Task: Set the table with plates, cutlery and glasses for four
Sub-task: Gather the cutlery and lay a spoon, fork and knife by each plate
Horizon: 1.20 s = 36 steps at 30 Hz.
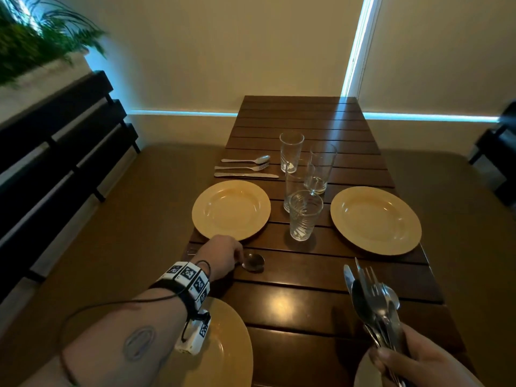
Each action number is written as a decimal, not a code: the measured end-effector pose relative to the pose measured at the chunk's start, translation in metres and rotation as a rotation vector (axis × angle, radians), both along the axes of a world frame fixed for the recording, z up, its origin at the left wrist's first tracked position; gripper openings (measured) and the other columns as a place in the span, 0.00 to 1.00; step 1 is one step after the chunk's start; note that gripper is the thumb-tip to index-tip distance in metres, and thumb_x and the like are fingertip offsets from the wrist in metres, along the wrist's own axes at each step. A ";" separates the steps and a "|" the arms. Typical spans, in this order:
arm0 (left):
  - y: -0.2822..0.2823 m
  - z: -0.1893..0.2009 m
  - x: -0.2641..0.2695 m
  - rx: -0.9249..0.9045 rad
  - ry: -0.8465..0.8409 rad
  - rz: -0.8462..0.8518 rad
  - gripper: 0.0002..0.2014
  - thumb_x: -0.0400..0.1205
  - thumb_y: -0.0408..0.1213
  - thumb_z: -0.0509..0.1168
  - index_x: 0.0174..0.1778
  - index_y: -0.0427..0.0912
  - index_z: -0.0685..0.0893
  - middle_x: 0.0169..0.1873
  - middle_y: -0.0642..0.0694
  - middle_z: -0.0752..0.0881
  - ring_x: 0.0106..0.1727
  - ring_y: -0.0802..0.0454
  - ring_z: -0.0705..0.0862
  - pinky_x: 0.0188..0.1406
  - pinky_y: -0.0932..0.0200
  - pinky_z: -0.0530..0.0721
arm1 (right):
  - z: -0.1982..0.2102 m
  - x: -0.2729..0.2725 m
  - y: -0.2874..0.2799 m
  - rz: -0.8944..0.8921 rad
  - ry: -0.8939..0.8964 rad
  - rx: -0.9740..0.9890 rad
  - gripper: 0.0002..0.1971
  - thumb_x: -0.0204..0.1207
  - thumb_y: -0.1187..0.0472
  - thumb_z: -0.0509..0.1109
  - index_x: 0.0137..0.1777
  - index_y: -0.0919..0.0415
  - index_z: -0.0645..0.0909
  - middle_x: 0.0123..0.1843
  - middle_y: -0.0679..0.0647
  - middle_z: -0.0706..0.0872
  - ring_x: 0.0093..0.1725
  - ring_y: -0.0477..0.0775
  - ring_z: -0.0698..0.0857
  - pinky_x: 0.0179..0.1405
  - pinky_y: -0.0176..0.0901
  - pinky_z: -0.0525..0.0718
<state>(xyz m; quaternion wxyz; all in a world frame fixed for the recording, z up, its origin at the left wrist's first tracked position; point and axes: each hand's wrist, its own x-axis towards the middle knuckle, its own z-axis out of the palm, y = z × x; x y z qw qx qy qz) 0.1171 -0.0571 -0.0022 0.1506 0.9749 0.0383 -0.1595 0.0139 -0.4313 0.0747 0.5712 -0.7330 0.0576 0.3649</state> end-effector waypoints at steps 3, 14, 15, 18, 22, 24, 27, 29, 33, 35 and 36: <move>0.003 -0.006 0.003 0.049 -0.029 -0.020 0.15 0.81 0.29 0.68 0.53 0.52 0.94 0.54 0.51 0.91 0.58 0.47 0.88 0.62 0.49 0.88 | -0.001 0.001 -0.001 -0.049 0.021 0.015 0.25 0.75 0.77 0.70 0.68 0.55 0.75 0.46 0.60 0.94 0.38 0.44 0.92 0.30 0.25 0.82; 0.009 -0.012 0.008 0.086 -0.038 -0.088 0.15 0.83 0.31 0.68 0.59 0.50 0.93 0.55 0.49 0.91 0.58 0.47 0.87 0.63 0.49 0.87 | 0.014 -0.002 0.008 -0.126 0.130 0.220 0.44 0.50 0.62 0.87 0.70 0.60 0.76 0.35 0.71 0.86 0.28 0.65 0.84 0.27 0.51 0.86; 0.010 -0.012 0.008 0.085 -0.041 -0.089 0.15 0.83 0.30 0.68 0.59 0.51 0.93 0.55 0.49 0.91 0.58 0.47 0.87 0.63 0.49 0.87 | 0.016 -0.002 0.007 -0.140 0.149 0.268 0.39 0.56 0.69 0.80 0.71 0.60 0.75 0.34 0.71 0.84 0.26 0.65 0.82 0.24 0.50 0.86; 0.011 -0.013 0.007 0.086 -0.051 -0.093 0.16 0.82 0.30 0.68 0.59 0.52 0.93 0.55 0.50 0.91 0.58 0.49 0.87 0.63 0.50 0.87 | 0.025 -0.003 0.010 -0.159 0.173 0.292 0.43 0.50 0.67 0.86 0.69 0.59 0.77 0.34 0.71 0.84 0.26 0.64 0.83 0.23 0.50 0.85; 0.011 -0.015 0.005 0.084 -0.064 -0.102 0.17 0.81 0.27 0.67 0.57 0.51 0.94 0.54 0.50 0.90 0.57 0.49 0.87 0.61 0.51 0.87 | 0.024 -0.002 0.011 -0.148 0.145 0.304 0.40 0.49 0.68 0.86 0.65 0.62 0.79 0.33 0.71 0.83 0.25 0.64 0.83 0.21 0.50 0.85; 0.011 -0.014 0.004 0.091 -0.067 -0.117 0.17 0.81 0.26 0.67 0.57 0.50 0.94 0.54 0.50 0.90 0.57 0.49 0.87 0.60 0.52 0.87 | 0.024 0.000 0.011 -0.153 0.134 0.326 0.30 0.59 0.74 0.73 0.64 0.63 0.79 0.32 0.71 0.84 0.25 0.63 0.83 0.21 0.49 0.86; 0.009 -0.012 0.004 0.116 -0.070 -0.153 0.17 0.81 0.26 0.67 0.57 0.49 0.94 0.55 0.50 0.90 0.58 0.48 0.87 0.60 0.53 0.87 | 0.021 0.001 0.010 -0.176 0.120 0.313 0.29 0.61 0.75 0.69 0.65 0.61 0.78 0.33 0.71 0.84 0.25 0.63 0.84 0.22 0.48 0.86; 0.008 -0.011 0.004 0.132 -0.065 -0.167 0.16 0.81 0.26 0.67 0.58 0.49 0.93 0.55 0.50 0.90 0.59 0.48 0.87 0.60 0.54 0.87 | 0.023 0.001 0.010 -0.189 0.134 0.313 0.30 0.61 0.76 0.69 0.66 0.62 0.77 0.33 0.72 0.84 0.24 0.64 0.84 0.21 0.49 0.86; 0.008 -0.011 0.007 0.149 -0.032 -0.159 0.17 0.81 0.26 0.66 0.58 0.49 0.93 0.55 0.48 0.90 0.58 0.47 0.87 0.61 0.51 0.88 | 0.030 0.000 0.013 -0.195 0.168 0.346 0.43 0.42 0.71 0.88 0.63 0.66 0.79 0.32 0.74 0.83 0.22 0.65 0.82 0.18 0.51 0.85; 0.008 -0.011 0.006 0.159 -0.028 -0.157 0.17 0.81 0.26 0.66 0.59 0.49 0.93 0.55 0.48 0.90 0.59 0.47 0.87 0.61 0.51 0.88 | 0.031 -0.001 0.014 -0.200 0.143 0.322 0.49 0.33 0.64 0.90 0.61 0.67 0.79 0.32 0.74 0.83 0.22 0.65 0.82 0.18 0.51 0.85; 0.008 -0.011 0.006 0.162 -0.034 -0.161 0.18 0.81 0.26 0.66 0.59 0.49 0.92 0.55 0.48 0.90 0.59 0.47 0.86 0.61 0.50 0.88 | 0.032 -0.001 0.014 -0.196 0.133 0.319 0.47 0.36 0.64 0.88 0.62 0.68 0.79 0.32 0.74 0.83 0.22 0.65 0.82 0.18 0.50 0.85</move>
